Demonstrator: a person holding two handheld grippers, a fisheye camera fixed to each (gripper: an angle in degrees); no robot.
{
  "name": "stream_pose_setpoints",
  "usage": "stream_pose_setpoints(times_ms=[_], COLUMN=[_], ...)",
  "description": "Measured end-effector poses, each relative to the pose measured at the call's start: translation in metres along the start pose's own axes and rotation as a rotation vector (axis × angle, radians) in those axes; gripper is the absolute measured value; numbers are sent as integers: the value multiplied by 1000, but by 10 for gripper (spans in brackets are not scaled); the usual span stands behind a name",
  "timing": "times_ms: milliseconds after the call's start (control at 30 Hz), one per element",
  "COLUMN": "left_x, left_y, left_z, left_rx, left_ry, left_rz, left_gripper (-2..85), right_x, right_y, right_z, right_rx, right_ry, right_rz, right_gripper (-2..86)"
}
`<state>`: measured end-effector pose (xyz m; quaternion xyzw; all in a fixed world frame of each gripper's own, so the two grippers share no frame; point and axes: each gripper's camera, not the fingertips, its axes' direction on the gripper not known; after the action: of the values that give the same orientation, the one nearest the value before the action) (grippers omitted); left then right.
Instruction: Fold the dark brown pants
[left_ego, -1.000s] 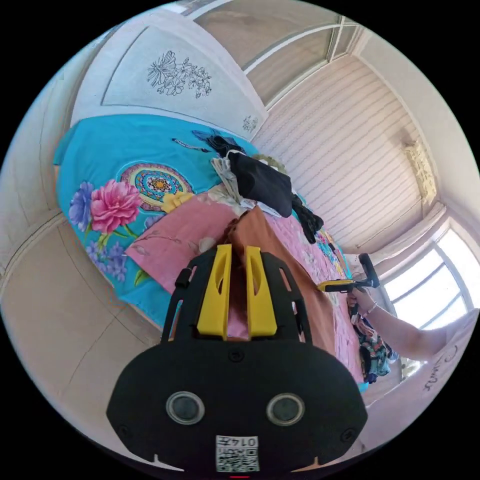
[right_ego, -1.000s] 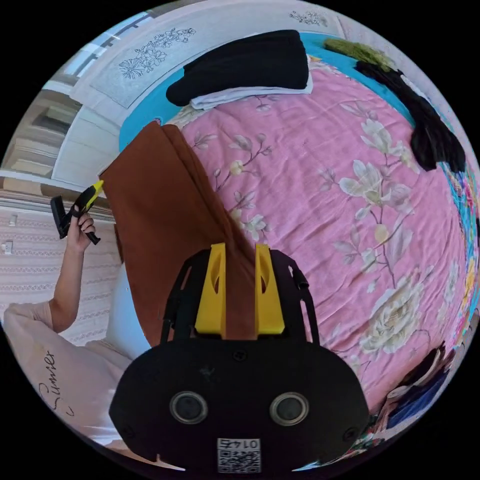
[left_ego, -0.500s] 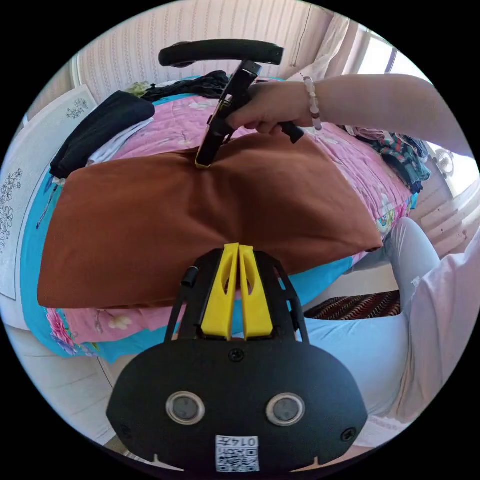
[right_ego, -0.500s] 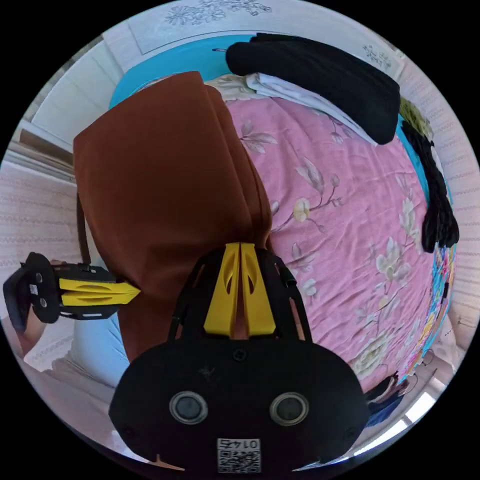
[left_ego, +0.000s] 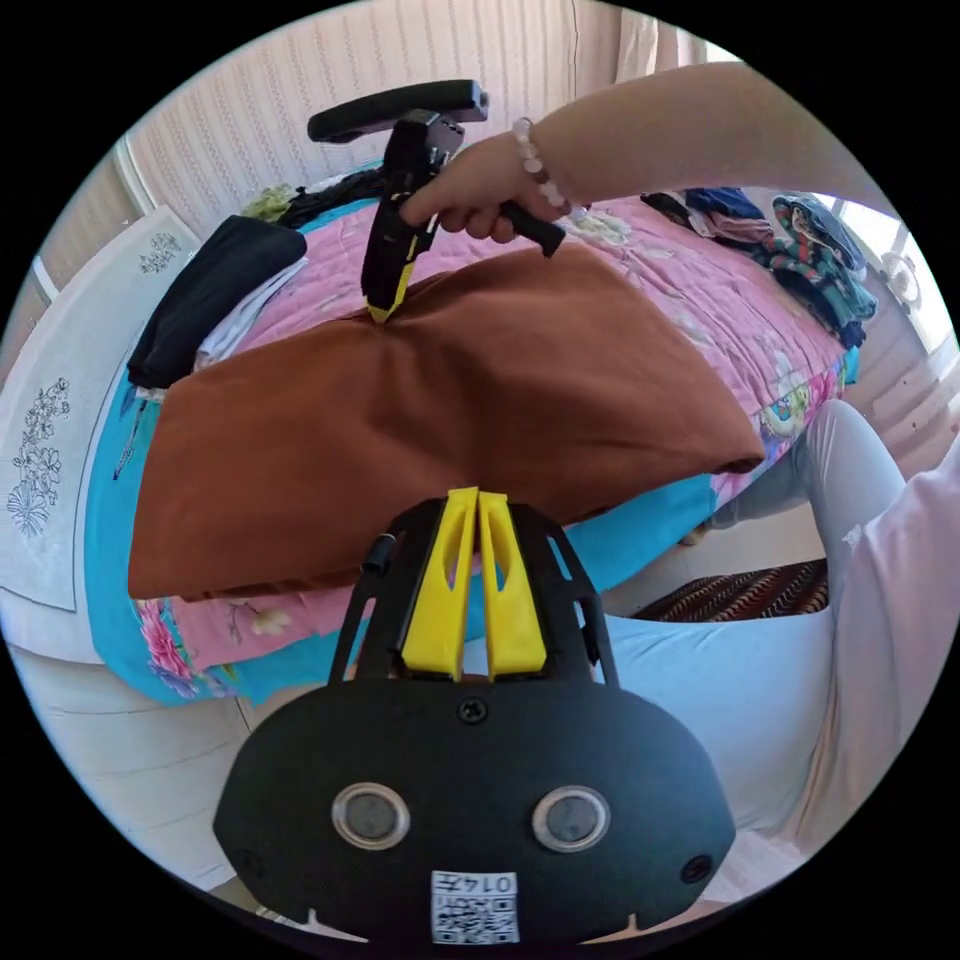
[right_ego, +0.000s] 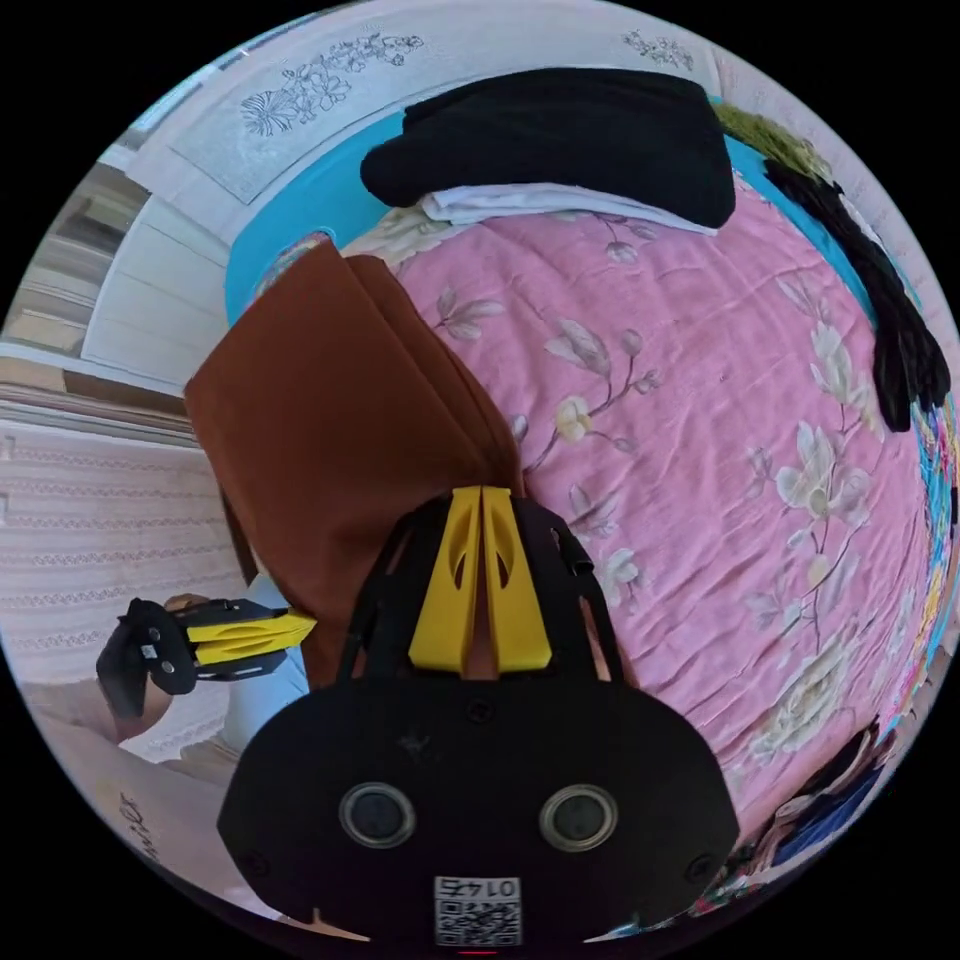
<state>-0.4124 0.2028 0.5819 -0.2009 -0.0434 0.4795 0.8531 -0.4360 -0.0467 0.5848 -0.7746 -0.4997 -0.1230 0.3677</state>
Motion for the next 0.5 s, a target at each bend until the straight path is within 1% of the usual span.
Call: stream_pose_setpoints(times_ms=[33,67,100,133,167,233,300,333,367,500], left_x=[9,19,25,36,50,69,87,98,108,132], left_y=[0,0,0,-2,-6,-12,-18,-22,-24,-31], left_z=[-17,-34,-41,-52,-57,-59,-57,-54,-49,-32], left_rx=[69,157,200,259,274,279,263,243,217,105], left_ry=[-10,26,60,140,208,273,318,329,318,222], left_rz=[3,-2,-5,0,6,11,0,-6,1,19], left_gripper=[49,73,85,104,119,134,148,164,173,179], right_x=[12,24,30,44,59,81,101,111,117,131], right_y=[28,60,78,116,157,212,255,277,295,317], right_z=[-16,-31,-36,-46,-52,-51,-41,-32,-23,11], right_rx=[98,173,201,259,315,362,373,382,400,406], right_ry=[-87,-150,-160,-119,-28,55,48,31,13,-32], right_rz=[8,21,28,69,153,290,388,452,474,488], right_gripper=[-6,-4,-2,1,6,18,56,91,113,148])
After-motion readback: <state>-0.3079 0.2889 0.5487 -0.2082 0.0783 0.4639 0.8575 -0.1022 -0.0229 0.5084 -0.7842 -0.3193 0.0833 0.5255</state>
